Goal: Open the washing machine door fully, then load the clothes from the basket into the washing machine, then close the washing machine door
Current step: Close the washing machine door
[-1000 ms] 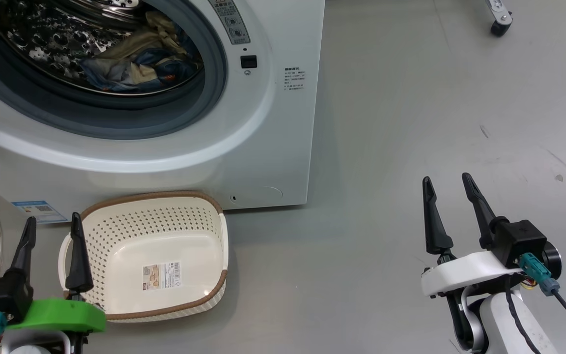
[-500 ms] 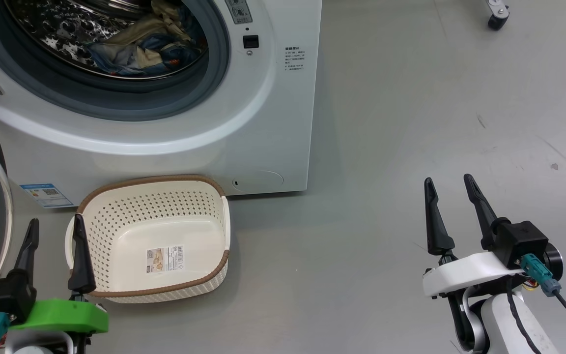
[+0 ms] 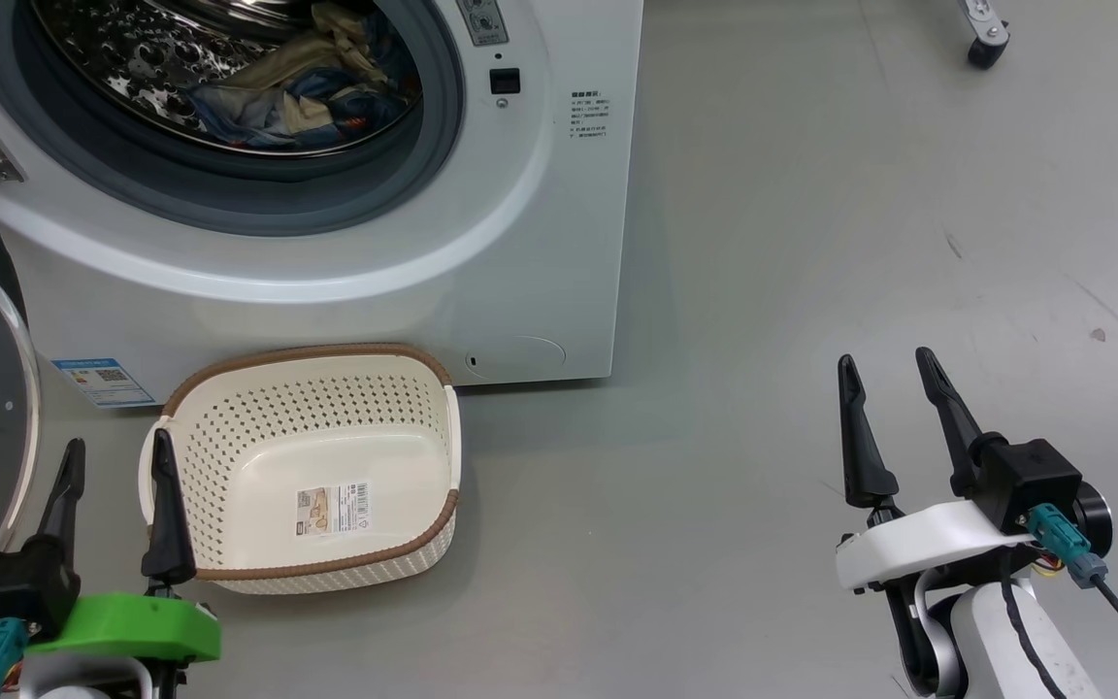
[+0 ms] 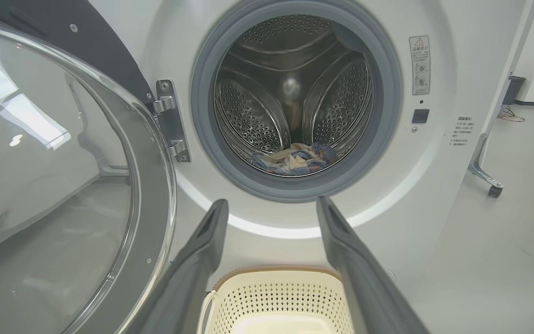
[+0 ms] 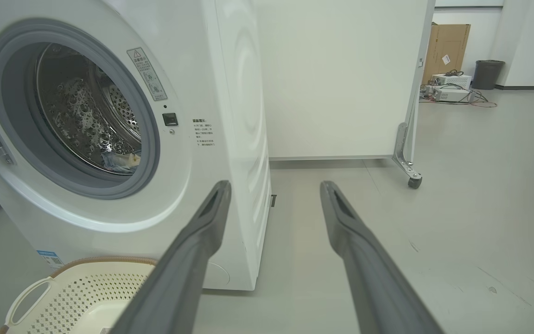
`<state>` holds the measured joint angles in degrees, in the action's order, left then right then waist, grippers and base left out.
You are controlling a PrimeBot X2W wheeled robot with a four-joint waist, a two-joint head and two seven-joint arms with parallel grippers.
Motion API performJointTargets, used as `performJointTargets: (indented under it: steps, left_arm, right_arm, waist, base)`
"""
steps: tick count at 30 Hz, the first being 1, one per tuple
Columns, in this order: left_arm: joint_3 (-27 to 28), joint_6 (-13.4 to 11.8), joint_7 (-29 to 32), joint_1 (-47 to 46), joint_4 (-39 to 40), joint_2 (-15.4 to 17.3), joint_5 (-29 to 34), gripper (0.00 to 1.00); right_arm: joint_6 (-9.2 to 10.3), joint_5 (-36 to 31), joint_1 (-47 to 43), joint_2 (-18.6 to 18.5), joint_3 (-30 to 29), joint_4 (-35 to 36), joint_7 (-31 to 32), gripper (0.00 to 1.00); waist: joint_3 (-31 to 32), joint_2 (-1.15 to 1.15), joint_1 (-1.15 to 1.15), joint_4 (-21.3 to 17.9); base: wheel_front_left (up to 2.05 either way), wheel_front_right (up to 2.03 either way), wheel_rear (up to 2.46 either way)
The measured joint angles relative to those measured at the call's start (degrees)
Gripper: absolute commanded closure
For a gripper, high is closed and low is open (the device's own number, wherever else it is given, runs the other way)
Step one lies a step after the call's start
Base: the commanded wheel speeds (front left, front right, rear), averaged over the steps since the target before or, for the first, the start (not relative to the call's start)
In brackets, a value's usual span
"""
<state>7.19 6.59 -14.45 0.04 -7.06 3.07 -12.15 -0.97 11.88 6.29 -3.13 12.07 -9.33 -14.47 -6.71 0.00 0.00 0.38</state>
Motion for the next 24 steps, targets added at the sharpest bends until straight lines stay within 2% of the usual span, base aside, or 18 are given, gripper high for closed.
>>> performJointTargets:
  steps: [17,24]
  left_arm:
    - [-0.5,0.2,0.0,0.0,0.1,-0.1,0.5,0.00]
    - [-0.7,0.2,0.0,0.0,0.1,-0.2,0.6,0.00]
  right_arm:
    - [-0.13,-0.5,-0.7,0.0,-0.4,0.0,0.0,0.00]
    - [-0.07,-0.6,-0.9,0.1,-1.4,0.2,0.0,0.00]
  waist:
    - [-0.3,0.00,0.00,0.7]
    - [-0.5,0.00,0.00,2.6]
  base:
    - [0.00,0.00,0.00]
    - [0.00,0.00,0.00]
